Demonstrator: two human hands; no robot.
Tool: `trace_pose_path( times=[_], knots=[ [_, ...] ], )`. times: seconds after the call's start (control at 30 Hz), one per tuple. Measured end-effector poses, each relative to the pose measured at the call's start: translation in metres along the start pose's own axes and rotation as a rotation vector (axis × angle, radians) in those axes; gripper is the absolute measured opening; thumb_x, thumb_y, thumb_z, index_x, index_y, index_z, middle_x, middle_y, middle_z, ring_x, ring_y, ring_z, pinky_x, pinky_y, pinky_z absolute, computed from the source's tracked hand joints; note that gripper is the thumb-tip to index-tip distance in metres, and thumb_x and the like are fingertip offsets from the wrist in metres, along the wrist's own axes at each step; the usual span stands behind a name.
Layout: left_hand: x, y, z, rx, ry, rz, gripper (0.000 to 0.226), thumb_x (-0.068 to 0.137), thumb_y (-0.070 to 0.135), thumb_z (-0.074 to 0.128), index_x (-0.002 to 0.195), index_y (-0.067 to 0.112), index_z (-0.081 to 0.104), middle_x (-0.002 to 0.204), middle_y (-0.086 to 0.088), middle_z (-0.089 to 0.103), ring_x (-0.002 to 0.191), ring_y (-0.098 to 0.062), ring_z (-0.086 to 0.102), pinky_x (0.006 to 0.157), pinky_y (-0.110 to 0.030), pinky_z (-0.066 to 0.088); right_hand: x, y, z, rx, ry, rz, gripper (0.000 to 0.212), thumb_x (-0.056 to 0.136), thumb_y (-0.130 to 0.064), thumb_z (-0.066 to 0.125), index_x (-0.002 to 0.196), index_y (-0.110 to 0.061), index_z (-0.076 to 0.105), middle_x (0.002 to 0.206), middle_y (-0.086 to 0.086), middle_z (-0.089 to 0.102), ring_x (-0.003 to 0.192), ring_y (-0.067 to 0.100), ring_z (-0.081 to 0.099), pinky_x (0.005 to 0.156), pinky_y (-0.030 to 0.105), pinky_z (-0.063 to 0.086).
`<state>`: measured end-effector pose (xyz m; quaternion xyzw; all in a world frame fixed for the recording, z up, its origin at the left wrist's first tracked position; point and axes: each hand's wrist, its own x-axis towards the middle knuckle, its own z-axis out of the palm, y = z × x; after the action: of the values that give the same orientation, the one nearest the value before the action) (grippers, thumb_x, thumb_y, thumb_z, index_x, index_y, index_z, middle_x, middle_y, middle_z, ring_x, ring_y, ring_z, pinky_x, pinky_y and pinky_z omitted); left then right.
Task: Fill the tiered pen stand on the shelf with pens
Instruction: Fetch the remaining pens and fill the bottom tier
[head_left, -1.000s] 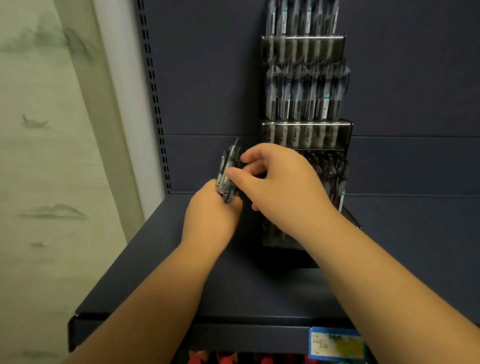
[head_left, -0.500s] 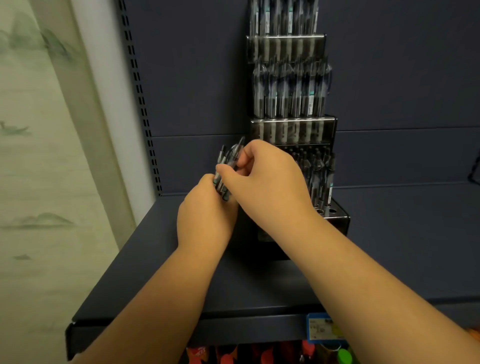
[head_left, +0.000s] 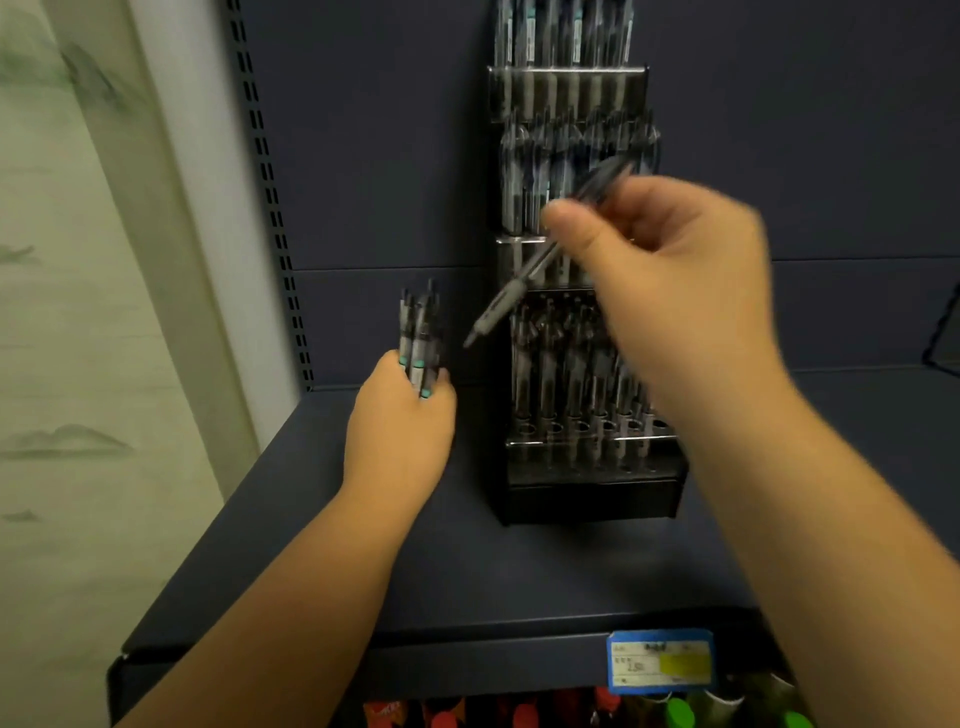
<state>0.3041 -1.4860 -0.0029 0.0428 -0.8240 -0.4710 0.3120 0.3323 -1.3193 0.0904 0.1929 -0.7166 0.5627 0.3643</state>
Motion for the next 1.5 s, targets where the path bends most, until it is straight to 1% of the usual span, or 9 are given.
trace_pose_path(
  times=[0.13, 0.23, 0.33, 0.47, 0.67, 0.8, 1.33, 1.4, 1.5],
  knots=[
    [0.005, -0.008, 0.005, -0.186, -0.040, -0.102, 0.026, 0.098, 0.033, 0.057, 0.077, 0.026, 0.044, 0.070, 0.001, 0.053, 0.063, -0.018, 0.052, 0.061, -0.037, 0.045, 0.005, 0.005, -0.031, -0.125, -0.059, -0.019, 0.022, 0.092, -0.042, 0.072, 0.079, -0.024, 0.074, 0.054, -0.011, 0.060, 0.049, -0.002, 0.050, 0.051, 0.017, 0.044],
    [0.004, -0.009, 0.007, -0.223, -0.058, -0.118, 0.023, 0.098, 0.036, 0.057, 0.081, 0.025, 0.047, 0.072, -0.001, 0.053, 0.066, -0.019, 0.052, 0.067, -0.045, 0.050, -0.005, 0.014, -0.033, -0.263, -0.187, 0.040, 0.030, 0.093, -0.044, 0.068, 0.077, -0.019, 0.072, 0.058, 0.004, 0.063, 0.040, 0.001, 0.051, 0.046, 0.014, 0.040],
    [0.003, -0.009, 0.007, -0.252, -0.066, -0.131, 0.023, 0.098, 0.037, 0.057, 0.083, 0.022, 0.048, 0.070, -0.003, 0.051, 0.064, -0.017, 0.050, 0.064, -0.042, 0.048, -0.013, 0.022, -0.026, -0.344, -0.268, 0.100, 0.029, 0.091, -0.046, 0.069, 0.076, -0.021, 0.071, 0.061, -0.002, 0.067, 0.044, 0.003, 0.059, 0.050, 0.012, 0.045],
    [0.002, -0.007, 0.008, -0.254, -0.068, -0.139, 0.021, 0.099, 0.035, 0.056, 0.088, 0.019, 0.050, 0.067, -0.002, 0.052, 0.060, -0.016, 0.051, 0.062, -0.039, 0.049, -0.014, 0.030, -0.019, -0.418, -0.298, 0.097, 0.030, 0.088, -0.050, 0.070, 0.076, -0.023, 0.070, 0.065, -0.003, 0.069, 0.053, 0.008, 0.063, 0.064, 0.029, 0.056],
    [0.002, -0.007, 0.007, -0.277, -0.057, -0.141, 0.016, 0.099, 0.035, 0.057, 0.096, 0.020, 0.054, 0.077, -0.003, 0.057, 0.064, -0.014, 0.056, 0.060, -0.033, 0.051, -0.016, 0.025, -0.004, -0.601, -0.466, 0.084, 0.026, 0.089, -0.056, 0.067, 0.087, -0.031, 0.073, 0.069, -0.012, 0.067, 0.059, 0.002, 0.060, 0.066, 0.026, 0.055],
    [0.002, -0.011, 0.008, -0.314, -0.062, -0.145, 0.011, 0.099, 0.034, 0.058, 0.093, 0.026, 0.056, 0.081, -0.003, 0.062, 0.065, -0.012, 0.059, 0.062, -0.029, 0.050, -0.020, 0.027, 0.004, -0.706, -0.532, 0.093, 0.029, 0.091, -0.059, 0.063, 0.090, -0.031, 0.072, 0.075, -0.010, 0.069, 0.068, 0.005, 0.063, 0.073, 0.035, 0.059],
    [-0.002, -0.004, 0.005, -0.446, -0.085, -0.167, 0.009, 0.098, 0.031, 0.061, 0.093, 0.024, 0.058, 0.070, 0.002, 0.057, 0.057, -0.006, 0.055, 0.058, -0.022, 0.054, -0.035, 0.033, 0.004, -0.700, -0.429, 0.107, 0.029, 0.090, -0.060, 0.063, 0.102, -0.035, 0.073, 0.080, -0.016, 0.068, 0.078, 0.001, 0.062, 0.072, 0.025, 0.053],
    [-0.002, -0.005, 0.004, -0.407, -0.066, -0.157, 0.011, 0.098, 0.033, 0.060, 0.092, 0.024, 0.058, 0.072, 0.002, 0.059, 0.058, -0.006, 0.055, 0.062, -0.028, 0.054, -0.039, 0.032, 0.003, -0.684, -0.337, 0.062, 0.039, 0.086, -0.065, 0.064, 0.111, -0.035, 0.069, 0.078, -0.019, 0.066, 0.076, 0.000, 0.061, 0.069, 0.024, 0.052],
    [0.000, -0.008, 0.005, -0.340, -0.051, -0.097, 0.015, 0.097, 0.039, 0.060, 0.088, 0.027, 0.056, 0.075, 0.003, 0.060, 0.066, -0.012, 0.056, 0.064, -0.036, 0.051, -0.048, 0.023, 0.006, -0.590, -0.096, -0.101, 0.033, 0.086, -0.064, 0.064, 0.100, -0.033, 0.062, 0.063, -0.014, 0.057, 0.063, 0.001, 0.057, 0.061, 0.030, 0.052]
  ],
)
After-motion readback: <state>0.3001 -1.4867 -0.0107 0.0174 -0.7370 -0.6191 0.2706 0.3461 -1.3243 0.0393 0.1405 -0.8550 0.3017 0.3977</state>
